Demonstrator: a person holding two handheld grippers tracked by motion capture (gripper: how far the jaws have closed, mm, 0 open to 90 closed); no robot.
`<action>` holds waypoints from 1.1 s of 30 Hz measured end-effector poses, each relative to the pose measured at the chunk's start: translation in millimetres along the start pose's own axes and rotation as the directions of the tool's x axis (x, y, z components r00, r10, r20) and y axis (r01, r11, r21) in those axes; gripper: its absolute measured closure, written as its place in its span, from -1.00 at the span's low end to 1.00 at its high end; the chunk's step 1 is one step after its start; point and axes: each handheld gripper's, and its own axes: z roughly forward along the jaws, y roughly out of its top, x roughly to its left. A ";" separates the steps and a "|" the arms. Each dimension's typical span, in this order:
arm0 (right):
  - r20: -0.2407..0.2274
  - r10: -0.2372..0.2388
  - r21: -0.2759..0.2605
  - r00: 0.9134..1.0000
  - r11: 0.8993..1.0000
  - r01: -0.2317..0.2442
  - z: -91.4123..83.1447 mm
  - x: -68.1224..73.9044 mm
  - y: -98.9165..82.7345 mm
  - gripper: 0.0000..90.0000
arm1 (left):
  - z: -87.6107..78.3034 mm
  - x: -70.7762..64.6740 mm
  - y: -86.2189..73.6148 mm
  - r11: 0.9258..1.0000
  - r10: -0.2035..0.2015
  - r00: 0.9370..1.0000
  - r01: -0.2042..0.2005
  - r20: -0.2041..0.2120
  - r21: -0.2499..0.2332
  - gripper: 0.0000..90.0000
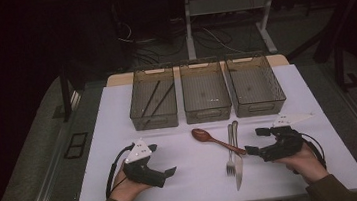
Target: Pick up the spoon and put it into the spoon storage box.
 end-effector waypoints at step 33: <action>-0.072 -0.058 0.123 0.996 0.990 0.067 76.0 1.6 45.9 0.21 | 4.7 -0.9 -1.7 1.000 -0.005 1.000 0.005 0.024 0.011 -1.00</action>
